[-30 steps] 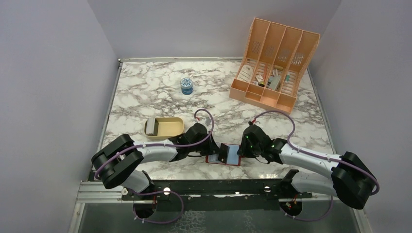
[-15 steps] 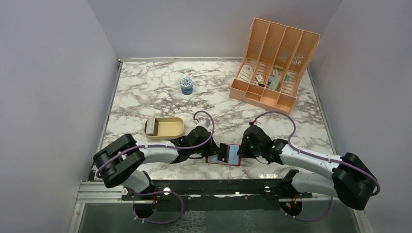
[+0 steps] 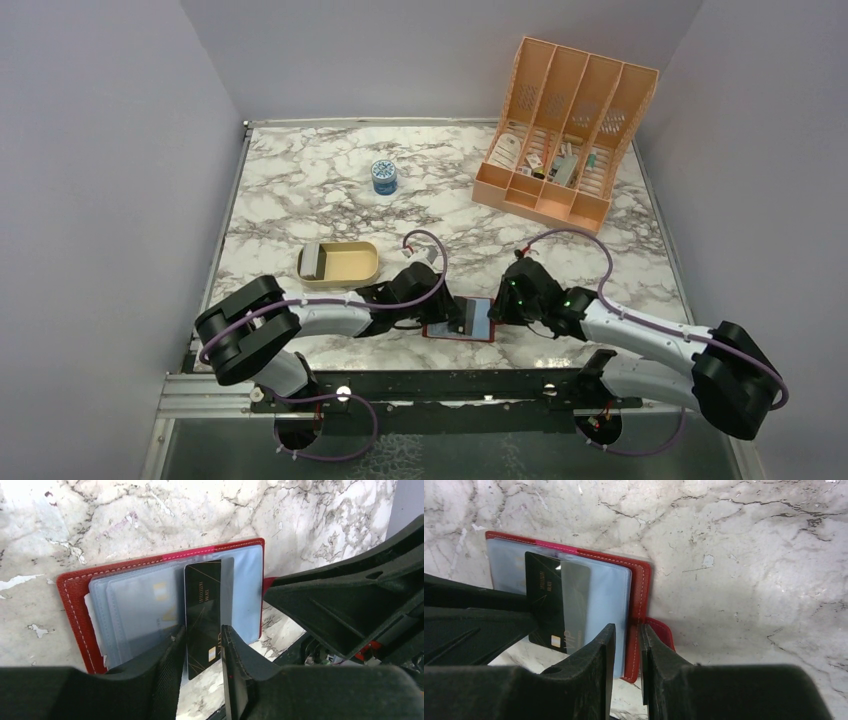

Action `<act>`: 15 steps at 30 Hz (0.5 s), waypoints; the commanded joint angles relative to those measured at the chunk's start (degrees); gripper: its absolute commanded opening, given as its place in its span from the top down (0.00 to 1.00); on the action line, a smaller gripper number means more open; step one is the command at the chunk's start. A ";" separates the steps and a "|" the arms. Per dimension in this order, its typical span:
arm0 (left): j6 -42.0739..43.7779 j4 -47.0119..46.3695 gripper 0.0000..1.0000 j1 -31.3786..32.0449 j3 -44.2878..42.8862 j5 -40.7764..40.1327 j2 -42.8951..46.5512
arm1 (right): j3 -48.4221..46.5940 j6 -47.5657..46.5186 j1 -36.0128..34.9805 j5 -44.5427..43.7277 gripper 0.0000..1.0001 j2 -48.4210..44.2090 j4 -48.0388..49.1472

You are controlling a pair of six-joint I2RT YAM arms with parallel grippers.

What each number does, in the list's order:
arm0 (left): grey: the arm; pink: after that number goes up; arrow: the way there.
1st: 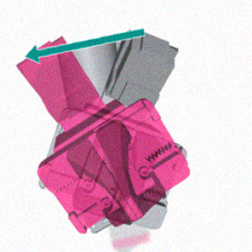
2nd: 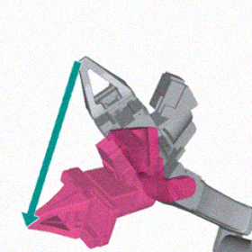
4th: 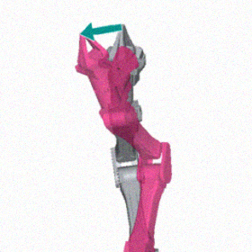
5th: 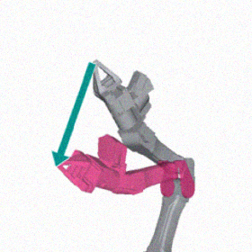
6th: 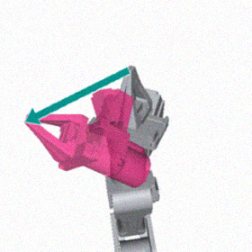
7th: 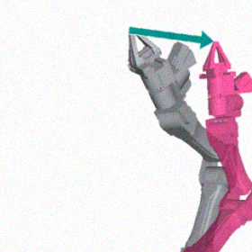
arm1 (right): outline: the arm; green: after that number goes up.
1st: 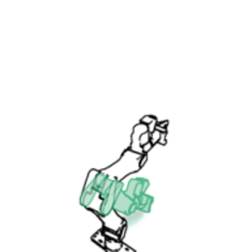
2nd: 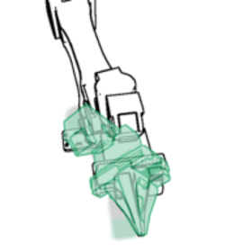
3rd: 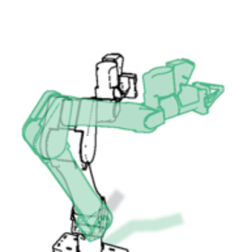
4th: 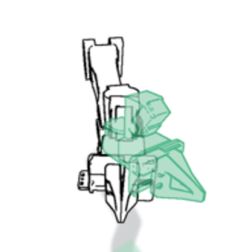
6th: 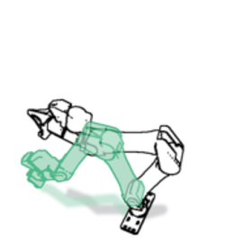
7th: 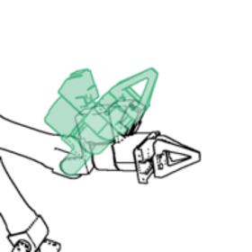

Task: Put the credit cards into the card holder
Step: Insert the credit card into the card holder.

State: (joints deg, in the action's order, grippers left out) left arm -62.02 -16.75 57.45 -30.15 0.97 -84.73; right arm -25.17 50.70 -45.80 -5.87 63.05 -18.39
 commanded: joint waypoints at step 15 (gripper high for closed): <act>1.58 4.79 0.61 2.24 -4.34 -3.76 -0.90 | 1.25 1.58 -0.34 -0.26 0.77 -4.69 -0.83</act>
State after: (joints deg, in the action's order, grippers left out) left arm -60.90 -11.88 58.92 -32.95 -1.61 -84.36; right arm -25.12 51.37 -45.80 -6.15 57.52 -19.94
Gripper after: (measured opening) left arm 0.392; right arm 0.234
